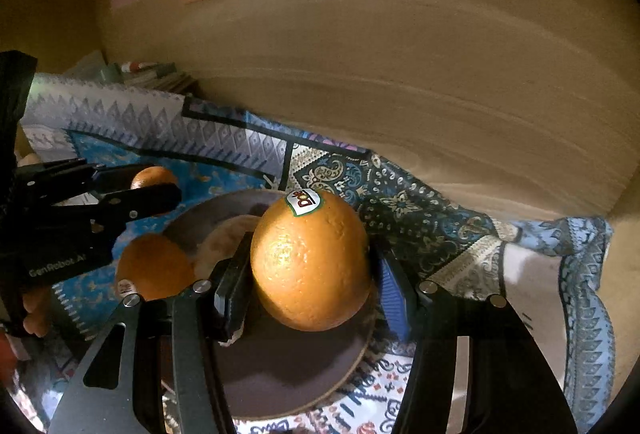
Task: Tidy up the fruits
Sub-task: 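Carry the stickered orange onto the plate with the right tool while the left tool sets the mandarin there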
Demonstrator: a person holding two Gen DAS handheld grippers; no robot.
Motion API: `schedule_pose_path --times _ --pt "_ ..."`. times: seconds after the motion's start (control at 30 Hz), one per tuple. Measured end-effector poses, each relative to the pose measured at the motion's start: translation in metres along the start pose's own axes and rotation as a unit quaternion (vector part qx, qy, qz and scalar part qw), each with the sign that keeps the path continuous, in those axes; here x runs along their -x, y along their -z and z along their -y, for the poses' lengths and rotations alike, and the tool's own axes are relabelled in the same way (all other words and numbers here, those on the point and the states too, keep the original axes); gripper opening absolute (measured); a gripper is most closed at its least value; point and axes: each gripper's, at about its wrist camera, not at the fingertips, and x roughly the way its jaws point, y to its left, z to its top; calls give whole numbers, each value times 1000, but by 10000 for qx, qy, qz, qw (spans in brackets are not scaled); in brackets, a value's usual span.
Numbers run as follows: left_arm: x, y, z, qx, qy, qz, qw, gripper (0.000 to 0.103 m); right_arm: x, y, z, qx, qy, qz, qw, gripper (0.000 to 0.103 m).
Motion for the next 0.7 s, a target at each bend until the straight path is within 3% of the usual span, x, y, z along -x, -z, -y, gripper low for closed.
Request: schedule_pose_path --times 0.27,0.43,0.63,0.7 --pt "-27 2 -2 109 101 -427 9990 38 -33 0 4 -129 -175 -448 9988 52" --pt "-27 4 -2 111 42 -348 9993 56 -45 3 3 -134 -212 -718 9971 52" --pt "-22 2 -5 192 68 -325 9993 60 -44 2 3 -153 -291 -855 9958 54" --pt "-18 2 -5 200 62 -279 9994 60 -38 1 0 -131 -290 -826 9961 61"
